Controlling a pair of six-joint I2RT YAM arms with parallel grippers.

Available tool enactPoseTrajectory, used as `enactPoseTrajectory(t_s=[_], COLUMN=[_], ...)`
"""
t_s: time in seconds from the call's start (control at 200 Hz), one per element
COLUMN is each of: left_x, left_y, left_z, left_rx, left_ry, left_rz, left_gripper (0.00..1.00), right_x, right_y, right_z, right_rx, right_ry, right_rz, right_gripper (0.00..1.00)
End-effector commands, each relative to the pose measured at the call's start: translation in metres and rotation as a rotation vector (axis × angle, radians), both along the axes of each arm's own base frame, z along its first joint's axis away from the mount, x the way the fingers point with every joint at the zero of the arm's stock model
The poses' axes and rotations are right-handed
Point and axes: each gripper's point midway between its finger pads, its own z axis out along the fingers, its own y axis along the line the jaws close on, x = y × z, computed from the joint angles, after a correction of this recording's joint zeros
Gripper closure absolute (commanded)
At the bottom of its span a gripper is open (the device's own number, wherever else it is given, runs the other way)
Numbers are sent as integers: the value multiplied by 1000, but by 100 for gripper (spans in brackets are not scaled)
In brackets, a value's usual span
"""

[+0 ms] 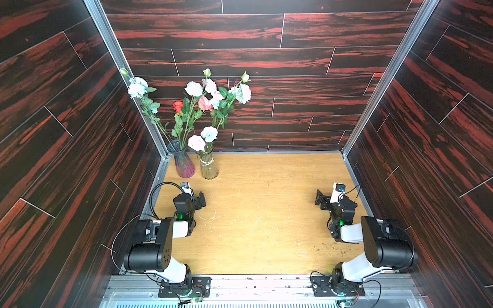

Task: Pick out blue flowers from the vase
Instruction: Move the vase to the center of the board.

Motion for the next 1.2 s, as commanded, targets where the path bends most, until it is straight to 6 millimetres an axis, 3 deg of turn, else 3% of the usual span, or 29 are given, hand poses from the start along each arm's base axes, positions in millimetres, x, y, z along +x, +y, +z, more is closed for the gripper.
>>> enactPoseTrajectory(t_s=[0.0, 0.486, 0.696, 0.872, 0.982, 1.077, 1.142, 1.192], left_x=[4, 4, -1, -19, -30, -42, -38, -31], left_y=[3, 8, 13, 25, 24, 19, 11, 3], left_z=[13, 14, 18, 49, 81, 110, 125, 129], left_rx=[11, 16, 28, 37, -35, -120, -191, -269], left_ry=[-37, -38, -54, -63, -36, -11, -20, -35], left_rz=[7, 36, 77, 199, 262, 290, 263, 251], left_gripper=[0, 0, 0, 0, 0, 0, 0, 0], right_x=[3, 2, -1, 7, 0, -16, -16, -17], right_y=[0, -4, -14, -10, -24, -39, -18, 7], right_z=[9, 10, 28, 33, 46, 43, 52, 66], right_rx=[4, 5, 17, 64, 185, 311, 339, 370], right_ry=[-27, -34, -29, 138, 167, 233, 218, 185], right_rz=[1, -17, -89, -74, -205, -359, -235, -81], right_gripper=[1, 1, 1, 1, 1, 1, 22, 30])
